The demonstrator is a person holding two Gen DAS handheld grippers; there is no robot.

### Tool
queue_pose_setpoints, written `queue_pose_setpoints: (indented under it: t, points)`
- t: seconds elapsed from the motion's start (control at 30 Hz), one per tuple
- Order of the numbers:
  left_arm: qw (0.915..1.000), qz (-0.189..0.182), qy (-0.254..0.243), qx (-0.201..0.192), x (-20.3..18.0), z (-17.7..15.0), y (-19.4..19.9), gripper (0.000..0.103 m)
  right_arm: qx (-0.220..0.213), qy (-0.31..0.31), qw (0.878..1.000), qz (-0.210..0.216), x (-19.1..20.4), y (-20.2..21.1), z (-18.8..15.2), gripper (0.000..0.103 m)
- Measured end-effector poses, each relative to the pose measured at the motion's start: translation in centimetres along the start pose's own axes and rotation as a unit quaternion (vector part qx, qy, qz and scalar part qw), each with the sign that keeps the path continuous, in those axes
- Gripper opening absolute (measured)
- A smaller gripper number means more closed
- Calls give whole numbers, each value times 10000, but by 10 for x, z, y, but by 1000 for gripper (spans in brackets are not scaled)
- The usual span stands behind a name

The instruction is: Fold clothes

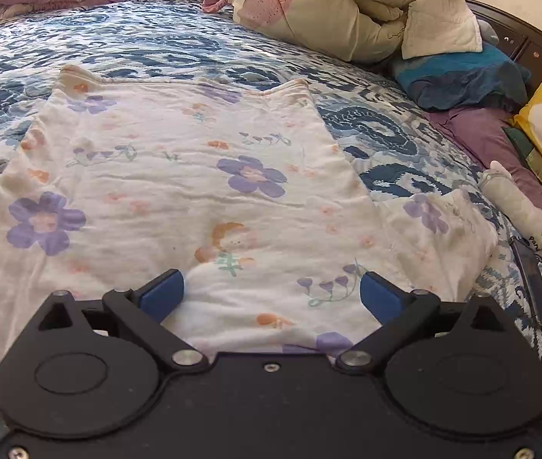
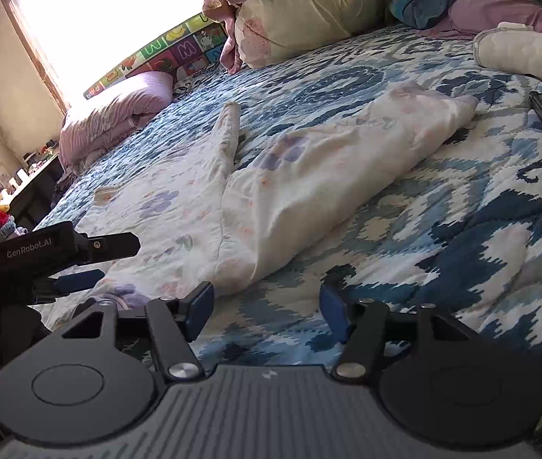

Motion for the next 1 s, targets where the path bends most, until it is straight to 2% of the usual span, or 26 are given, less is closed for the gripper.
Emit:
queue_pose_setpoints:
  t: [0.03, 0.13, 0.27, 0.57, 0.8, 0.93, 1.0]
  points:
    - [9999, 50, -139, 22, -3, -1, -2, 100, -47, -179, 9998, 71, -2, 0, 0, 77]
    - [9978, 216, -614, 147, -13, -7, -5, 103, -185, -742, 9968, 223, -9, -1, 0, 89]
    - [9920, 397, -1166, 269, -23, -15, -12, 103, -280, -1133, 9925, 350, -13, -9, 4, 97]
    - [9898, 575, -1283, 232, -28, -20, -16, 103, -345, -648, 9966, 371, -2, -22, 5, 100]
    - [9904, 517, -1281, 46, -27, -20, -11, 103, -160, -719, 9960, 512, -8, -25, 12, 102]
    - [9916, 421, -1210, -177, -25, -14, 2, 102, -286, -948, 9942, 427, -12, -23, 15, 93]
    - [9938, 417, -995, -270, -22, -7, 6, 100, -349, -954, 9942, 366, -13, -22, 16, 90]
Point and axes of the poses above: each gripper's, at about its wrist camera, not at the fingertips, and y roughly against the way its jaws point, x to its left, z to its top, the point moved 2 cm from there along -y, roughly the way its jaws point, and after that the axes turned 14 degrees about -x, right-handed, at the moved point
